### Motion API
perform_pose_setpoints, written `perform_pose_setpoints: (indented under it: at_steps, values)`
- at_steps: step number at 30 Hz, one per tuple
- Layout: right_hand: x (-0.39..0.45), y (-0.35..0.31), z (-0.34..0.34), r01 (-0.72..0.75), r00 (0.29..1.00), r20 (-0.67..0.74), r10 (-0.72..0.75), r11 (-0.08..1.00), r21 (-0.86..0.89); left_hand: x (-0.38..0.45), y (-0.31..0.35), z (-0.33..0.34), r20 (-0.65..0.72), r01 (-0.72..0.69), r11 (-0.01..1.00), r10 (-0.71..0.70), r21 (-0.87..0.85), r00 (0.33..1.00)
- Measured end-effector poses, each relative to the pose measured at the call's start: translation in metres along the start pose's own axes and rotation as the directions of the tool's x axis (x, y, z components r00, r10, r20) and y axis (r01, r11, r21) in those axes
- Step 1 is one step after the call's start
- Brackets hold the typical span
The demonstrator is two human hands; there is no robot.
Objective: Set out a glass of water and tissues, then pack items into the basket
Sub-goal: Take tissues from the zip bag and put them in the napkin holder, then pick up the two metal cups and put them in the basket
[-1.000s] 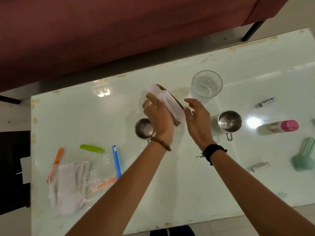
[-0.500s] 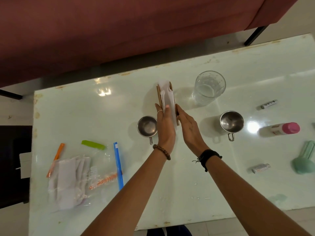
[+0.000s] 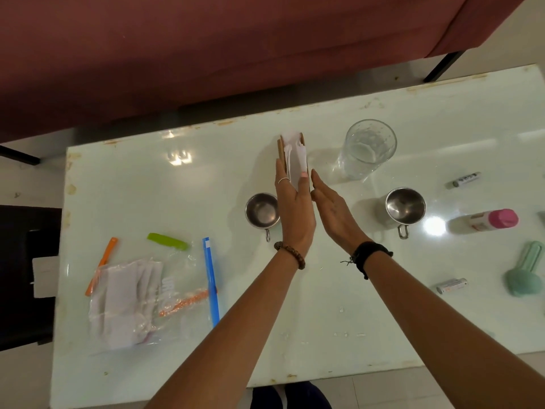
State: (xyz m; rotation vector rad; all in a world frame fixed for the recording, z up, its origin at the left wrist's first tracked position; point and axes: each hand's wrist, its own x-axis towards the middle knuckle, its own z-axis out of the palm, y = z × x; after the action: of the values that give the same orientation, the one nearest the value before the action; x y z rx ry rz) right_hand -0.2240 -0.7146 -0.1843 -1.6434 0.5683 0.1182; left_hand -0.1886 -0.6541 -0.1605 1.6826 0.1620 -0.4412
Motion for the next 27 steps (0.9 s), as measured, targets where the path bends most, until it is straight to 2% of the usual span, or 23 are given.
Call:
perform_pose_setpoints:
  at_steps: [2, 4, 6, 8, 10, 11, 15, 17, 19, 23, 27]
  values:
    - [-0.008, -0.001, 0.003, 0.034, 0.992, -0.120, -0.038, 0.999, -0.035, -0.017, 0.000, -0.005, -0.061, -0.120, 0.991, 0.123, 0.050, 0.991]
    - [-0.021, -0.001, 0.007, 0.056, 0.963, -0.263, -0.061, 0.998, -0.026, -0.038, -0.008, -0.013, -0.130, -0.157, 0.986, 0.162, 0.047, 0.978]
    - [-0.039, 0.001, 0.011, 0.030, 0.930, -0.367, -0.011, 0.999, 0.044, -0.060, -0.020, -0.021, -0.174, -0.060, 0.998, 0.059, 0.004, 0.983]
    - [-0.060, 0.007, 0.014, -0.015, 0.894, -0.441, 0.075, 0.990, 0.139, -0.075, -0.034, -0.032, -0.195, 0.144, 0.986, -0.158, -0.086, 0.968]
    - [-0.080, 0.020, 0.011, -0.079, 0.834, -0.520, 0.183, 0.973, 0.216, -0.081, -0.045, -0.042, -0.206, 0.328, 0.921, -0.369, -0.211, 0.906]
    - [-0.088, 0.028, 0.007, -0.105, 0.792, -0.564, 0.234, 0.962, 0.251, -0.082, -0.048, -0.047, -0.215, 0.377, 0.891, -0.432, -0.252, 0.876]
    - [-0.103, 0.048, -0.019, -0.140, 0.581, -0.740, 0.339, 0.937, 0.319, -0.072, -0.050, -0.055, -0.246, 0.414, 0.864, -0.484, -0.287, 0.840]
    - [-0.099, 0.048, -0.034, -0.127, 0.530, -0.756, 0.383, 0.918, 0.376, -0.062, -0.049, -0.055, -0.247, 0.417, 0.856, -0.495, -0.306, 0.833]
    - [-0.091, 0.049, -0.047, -0.131, 0.543, -0.730, 0.416, 0.900, 0.416, -0.054, -0.048, -0.054, -0.237, 0.439, 0.836, -0.523, -0.328, 0.819]
    - [-0.071, 0.044, -0.056, -0.216, 0.630, -0.631, 0.452, 0.883, 0.416, -0.042, -0.049, -0.053, -0.264, 0.457, 0.833, -0.538, -0.313, 0.801]
    - [-0.061, 0.038, -0.051, -0.250, 0.603, -0.625, 0.496, 0.861, 0.442, -0.032, -0.047, -0.054, -0.293, 0.428, 0.873, -0.484, -0.236, 0.825]
